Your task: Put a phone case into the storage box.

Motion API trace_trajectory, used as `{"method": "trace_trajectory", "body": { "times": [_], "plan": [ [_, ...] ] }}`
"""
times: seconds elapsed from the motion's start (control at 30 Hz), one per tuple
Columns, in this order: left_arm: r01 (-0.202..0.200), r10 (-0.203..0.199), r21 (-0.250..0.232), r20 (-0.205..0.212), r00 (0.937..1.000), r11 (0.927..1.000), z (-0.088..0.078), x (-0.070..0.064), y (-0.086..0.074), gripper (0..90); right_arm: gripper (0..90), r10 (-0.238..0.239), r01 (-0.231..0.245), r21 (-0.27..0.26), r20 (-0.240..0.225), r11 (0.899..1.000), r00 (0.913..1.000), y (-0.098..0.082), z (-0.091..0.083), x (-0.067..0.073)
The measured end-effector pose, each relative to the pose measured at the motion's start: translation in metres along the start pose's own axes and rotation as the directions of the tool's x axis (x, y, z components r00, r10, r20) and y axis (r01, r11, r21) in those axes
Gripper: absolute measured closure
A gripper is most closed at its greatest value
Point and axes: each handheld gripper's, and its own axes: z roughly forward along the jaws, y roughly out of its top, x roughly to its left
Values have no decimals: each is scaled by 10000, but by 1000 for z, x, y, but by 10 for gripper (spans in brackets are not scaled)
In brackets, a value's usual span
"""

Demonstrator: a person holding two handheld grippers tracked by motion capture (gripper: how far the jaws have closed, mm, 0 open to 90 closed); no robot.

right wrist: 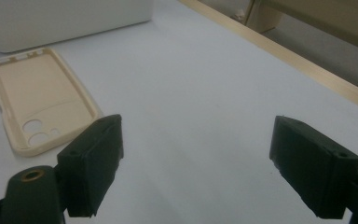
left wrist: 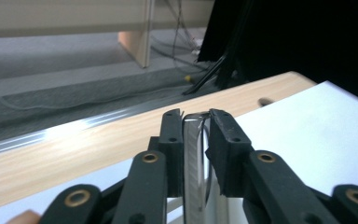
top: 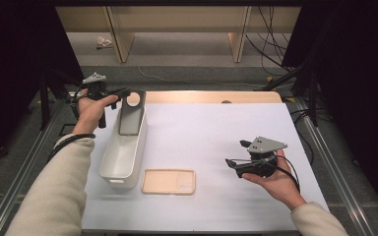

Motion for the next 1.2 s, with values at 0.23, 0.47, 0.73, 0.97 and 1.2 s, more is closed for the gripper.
{"method": "trace_trajectory", "body": {
  "times": [0.23, 0.47, 0.73, 0.97, 1.2],
  "plan": [
    [-33, 44, 236, -474, 9989, 9997, 6, 2, -6, 712, 184, 8, -8, 12, -19, 10000, 10000, 0, 0, 0],
    [-120, 155, 452, -762, 9970, 9989, 7, 3, -9, 694, 184, 23, -23, 24, -62, 10000, 10000, -1, 1, 0],
    [-480, 626, 1082, -1366, 9886, 9930, 12, 3, -11, 648, 183, 1, -1, 29, -102, 10000, 9999, -1, 1, 0],
    [-486, 609, 864, -1459, 9874, 9951, 13, 2, -7, 593, 182, 31, -31, 38, -96, 10000, 9999, -1, 1, 0],
    [-546, 685, 873, -1660, 9837, 9947, 6, -4, 1, 543, 180, 8, -8, 15, -83, 10000, 10000, 0, 1, 0]
  ]
}}
